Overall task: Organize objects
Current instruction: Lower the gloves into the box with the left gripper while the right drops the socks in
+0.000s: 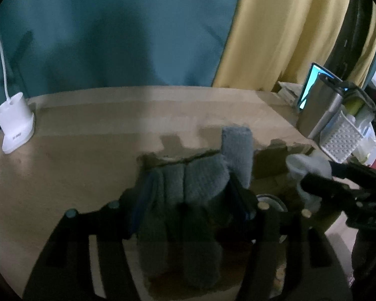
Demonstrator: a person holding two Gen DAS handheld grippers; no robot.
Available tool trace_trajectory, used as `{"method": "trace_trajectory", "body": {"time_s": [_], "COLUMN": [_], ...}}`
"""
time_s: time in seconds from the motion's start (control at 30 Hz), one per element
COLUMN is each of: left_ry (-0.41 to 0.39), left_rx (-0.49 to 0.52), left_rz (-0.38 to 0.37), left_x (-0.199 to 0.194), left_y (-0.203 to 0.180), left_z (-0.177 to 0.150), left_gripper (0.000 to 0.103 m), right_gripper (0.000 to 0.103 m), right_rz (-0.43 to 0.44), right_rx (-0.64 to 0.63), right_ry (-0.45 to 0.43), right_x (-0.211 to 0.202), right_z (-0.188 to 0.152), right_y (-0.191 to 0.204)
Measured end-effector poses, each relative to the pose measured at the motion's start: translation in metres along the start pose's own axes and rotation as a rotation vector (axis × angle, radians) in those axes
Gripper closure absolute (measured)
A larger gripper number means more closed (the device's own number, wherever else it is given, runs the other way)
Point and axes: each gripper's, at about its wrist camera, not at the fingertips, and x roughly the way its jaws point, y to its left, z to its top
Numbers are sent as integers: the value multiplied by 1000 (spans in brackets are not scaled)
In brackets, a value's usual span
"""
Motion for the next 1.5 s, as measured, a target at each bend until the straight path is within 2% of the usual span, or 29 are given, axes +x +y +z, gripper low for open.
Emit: {"method": "trace_trajectory", "body": {"time_s": [0.1, 0.2, 0.33, 0.7, 0.77, 0.93, 1.5], "left_ry": [7, 7, 7, -15, -20, -31, -72], "left_rx": [4, 2, 2, -25, -25, -25, -19], "left_rz": [4, -9, -6, -19, -19, -21, -28], "left_x": [4, 6, 6, -4, -7, -14, -42], "left_y": [-1, -1, -3, -2, -4, -4, -12], "left_z": [-1, 0, 1, 1, 1, 0, -10], "left_gripper": [35, 28, 26, 25, 25, 25, 25], "right_gripper": [35, 35, 35, 33, 25, 20, 20], "right_rz": [-3, -3, -5, -17, -23, -33, -65], "right_rx": [3, 5, 10, 25, 17, 8, -12], "right_ry": [1, 6, 12, 7, 4, -18, -57], "right_x": [3, 8, 14, 22, 23, 19, -8], "right_z": [2, 4, 7, 9, 9, 7, -6], "right_y": [0, 0, 1, 2, 4, 7, 18]}}
